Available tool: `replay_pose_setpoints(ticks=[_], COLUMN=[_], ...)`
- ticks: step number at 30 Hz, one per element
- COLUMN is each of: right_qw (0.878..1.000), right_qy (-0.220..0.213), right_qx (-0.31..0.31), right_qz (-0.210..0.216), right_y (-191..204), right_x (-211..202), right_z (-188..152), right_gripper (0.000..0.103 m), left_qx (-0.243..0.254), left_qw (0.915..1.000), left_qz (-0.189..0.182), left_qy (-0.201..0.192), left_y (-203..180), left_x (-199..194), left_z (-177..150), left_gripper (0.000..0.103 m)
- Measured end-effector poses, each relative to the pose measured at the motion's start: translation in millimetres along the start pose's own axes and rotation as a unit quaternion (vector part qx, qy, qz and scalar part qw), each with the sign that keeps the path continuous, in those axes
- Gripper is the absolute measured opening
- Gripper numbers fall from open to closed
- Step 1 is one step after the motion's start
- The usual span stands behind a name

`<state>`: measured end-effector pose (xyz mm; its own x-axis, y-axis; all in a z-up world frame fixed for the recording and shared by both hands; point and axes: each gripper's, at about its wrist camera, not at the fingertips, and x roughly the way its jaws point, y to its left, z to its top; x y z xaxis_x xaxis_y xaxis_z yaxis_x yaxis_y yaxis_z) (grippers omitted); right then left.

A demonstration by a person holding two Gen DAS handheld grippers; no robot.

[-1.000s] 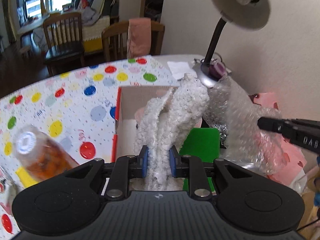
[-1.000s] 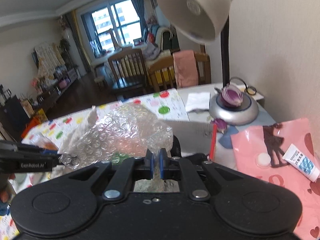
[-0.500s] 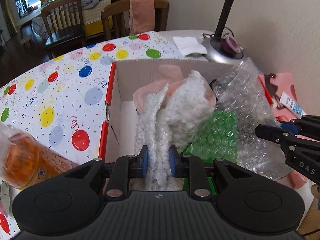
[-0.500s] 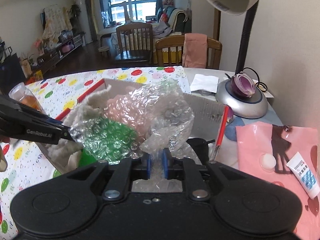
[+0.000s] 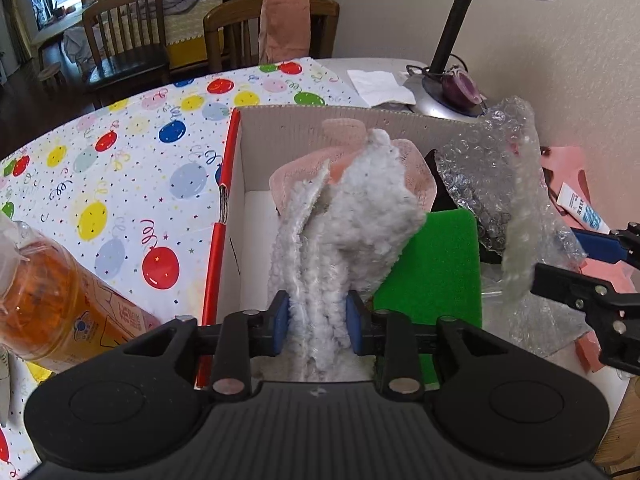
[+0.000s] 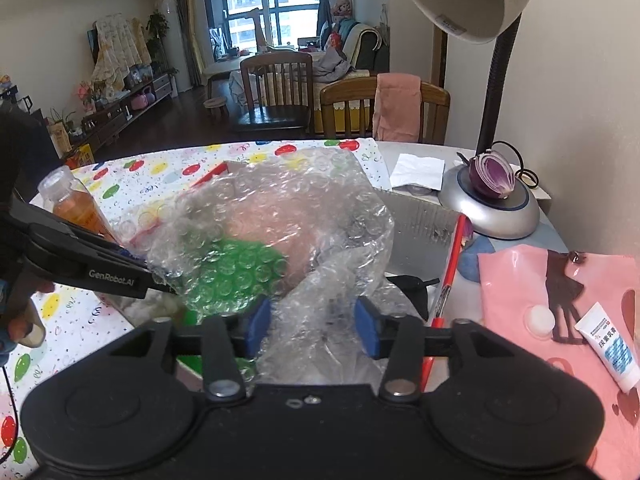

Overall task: Organize soft objects
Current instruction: 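Open both grippers to drop the sock and bubble wrap into the box, then move both tools back over the table toward the panda bag and yellow sponge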

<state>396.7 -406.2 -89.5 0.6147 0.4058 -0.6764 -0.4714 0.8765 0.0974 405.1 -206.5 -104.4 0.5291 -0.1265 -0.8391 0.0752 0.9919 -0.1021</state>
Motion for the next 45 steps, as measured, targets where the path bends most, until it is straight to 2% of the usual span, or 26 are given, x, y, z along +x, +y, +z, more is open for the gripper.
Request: replay_pose_setpoints(ticks=[2,3,4,8,13,23,30,34,39,45], right_qw=[1.000,1.000,1.000,1.000,0.999,0.995,0.993,0.990,0.988,0.986], right_qy=[-0.005,-0.007,-0.009,-0.017,-0.037,-0.081,-0.105,-0.109,-0.097,-0.065], right_qx=[0.001,0.002,0.003,0.012,0.023,0.041,0.012,-0.005,-0.025,-0.039], right_qz=[0.001,0.002,0.002,0.006,0.015,0.029,0.061,0.090,0.119,0.148], right_y=[0.9,1.8,2.6,2.2,2.8,27.4,75.5,111.2,160.4,216.1], right_x=[-4.2,-6.3,-8.8,-18.8,-36.7,-76.4,-95.6,-96.3,-86.0,-61.6], right_z=[-0.1,0.1,0.3,1.3,5.8,14.7,22.3,25.9,29.0,27.4], right_gripper=[0.058,0.060,0.062,0.065,0.080,0.096,0.102,0.103,0.103,0.103], left_qx=[0.001,0.000,-0.002,-0.003,0.010,0.001,-0.015,-0.031,-0.053,-0.088], left_qw=[1.0000,0.9999,0.9996,0.9985,0.9965,0.9906,0.9872,0.9861,0.9867,0.9859], left_qz=[-0.003,-0.006,-0.012,-0.031,-0.045,-0.053,-0.034,-0.026,-0.008,0.003], left_qy=[-0.008,-0.016,-0.026,-0.045,-0.069,-0.126,-0.155,-0.161,-0.153,-0.142], left_y=[-0.4,-0.2,0.5,0.8,-2.7,23.4,65.1,97.3,139.6,188.9], left_x=[-4.1,-7.2,-11.3,-25.4,-49.9,-110.0,-149.5,-165.8,-175.8,-180.9], left_z=[-1.5,-2.4,-3.6,-4.8,-10.4,-30.0,-53.1,-67.9,-84.6,-102.0], left_gripper=[0.060,0.078,0.080,0.080,0.080,0.080,0.080,0.086,0.088,0.097])
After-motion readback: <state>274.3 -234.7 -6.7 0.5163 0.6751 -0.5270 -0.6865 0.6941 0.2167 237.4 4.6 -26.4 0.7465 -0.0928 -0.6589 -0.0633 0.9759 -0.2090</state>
